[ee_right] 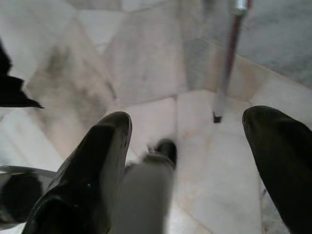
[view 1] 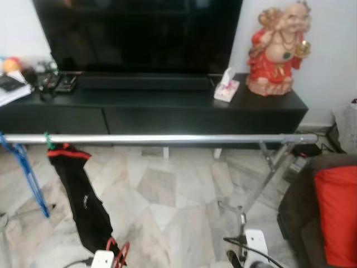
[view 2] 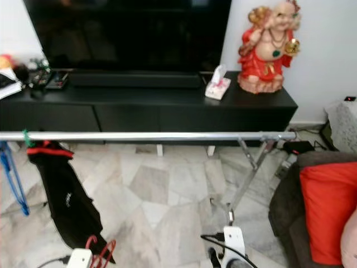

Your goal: Hang hanger

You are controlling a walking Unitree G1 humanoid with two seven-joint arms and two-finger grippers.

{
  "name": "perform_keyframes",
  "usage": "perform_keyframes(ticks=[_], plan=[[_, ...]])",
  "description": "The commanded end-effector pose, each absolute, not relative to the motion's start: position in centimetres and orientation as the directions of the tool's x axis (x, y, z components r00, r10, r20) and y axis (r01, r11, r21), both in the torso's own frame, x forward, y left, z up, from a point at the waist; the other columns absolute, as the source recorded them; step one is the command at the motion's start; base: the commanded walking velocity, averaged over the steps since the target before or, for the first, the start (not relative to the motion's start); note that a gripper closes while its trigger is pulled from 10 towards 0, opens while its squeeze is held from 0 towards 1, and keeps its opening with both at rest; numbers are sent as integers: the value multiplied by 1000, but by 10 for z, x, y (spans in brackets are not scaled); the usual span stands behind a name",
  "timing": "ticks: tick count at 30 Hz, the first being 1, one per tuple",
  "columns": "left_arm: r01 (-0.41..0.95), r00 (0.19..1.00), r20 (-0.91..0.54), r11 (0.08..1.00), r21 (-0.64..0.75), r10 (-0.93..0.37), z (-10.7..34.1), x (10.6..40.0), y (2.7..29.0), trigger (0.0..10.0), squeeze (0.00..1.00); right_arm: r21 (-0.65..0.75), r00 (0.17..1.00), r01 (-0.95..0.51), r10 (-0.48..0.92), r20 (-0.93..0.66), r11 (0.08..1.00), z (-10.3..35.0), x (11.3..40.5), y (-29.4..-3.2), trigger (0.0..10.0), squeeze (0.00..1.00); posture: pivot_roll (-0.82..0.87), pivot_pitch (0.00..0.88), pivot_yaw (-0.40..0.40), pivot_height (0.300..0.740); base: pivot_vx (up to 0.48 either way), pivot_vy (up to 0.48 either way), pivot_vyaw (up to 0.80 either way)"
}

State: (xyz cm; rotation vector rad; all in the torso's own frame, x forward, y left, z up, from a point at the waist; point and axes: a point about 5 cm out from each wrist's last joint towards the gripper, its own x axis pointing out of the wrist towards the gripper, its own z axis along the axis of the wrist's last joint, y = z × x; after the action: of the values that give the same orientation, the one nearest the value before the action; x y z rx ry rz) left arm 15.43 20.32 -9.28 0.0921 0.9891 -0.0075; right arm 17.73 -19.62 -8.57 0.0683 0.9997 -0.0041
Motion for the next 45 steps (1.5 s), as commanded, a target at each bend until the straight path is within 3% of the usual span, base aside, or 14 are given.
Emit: perform_keyframes(ticks=[1, 9, 18, 27, 32, 37, 45], plan=[[61, 534, -845, 996, 63, 21, -95, 150, 199, 10000, 0, 54, 547, 36, 25, -837, 998, -84, 180, -198, 10000, 0, 9, 0, -26, 716, 322, 0, 0], [70, 546, -837, 994, 85, 33, -94, 151, 201, 10000, 0, 56, 547, 35, 28, -837, 998, -84, 180, -198, 10000, 0, 9, 0, -26, 716, 311, 0, 0], [33, 643, -763, 993, 112, 65, -85, 168, 201, 10000, 0, 58, 546, 33, 30, -837, 998, -84, 180, -197, 10000, 0, 10, 0, -25, 716, 0, 0, 0], [120, 711, -703, 984, 131, 7, -74, 184, 204, 10000, 0, 60, 544, 24, 37, -838, 998, -85, 179, -197, 10000, 0, 10, 0, -17, 716, 0, 0, 0], [152, 735, -678, 978, 142, -16, -72, 185, 204, 10000, 0, 59, 542, 18, 40, -839, 998, -85, 179, -196, 10000, 0, 11, 0, -15, 716, 0, 0, 0], [278, 739, -669, 940, 200, -76, -71, 180, 201, 10000, 0, 62, 542, 12, 45, -839, 998, -85, 178, -196, 10000, 0, 11, 0, -14, 716, 0, 0, 0], [216, 746, -666, 947, 236, -4, -74, 172, 209, 10000, 0, 63, 542, 4, 51, -839, 998, -85, 179, -196, 10000, 0, 18, 0, -15, 716, 0, 0, 0]])
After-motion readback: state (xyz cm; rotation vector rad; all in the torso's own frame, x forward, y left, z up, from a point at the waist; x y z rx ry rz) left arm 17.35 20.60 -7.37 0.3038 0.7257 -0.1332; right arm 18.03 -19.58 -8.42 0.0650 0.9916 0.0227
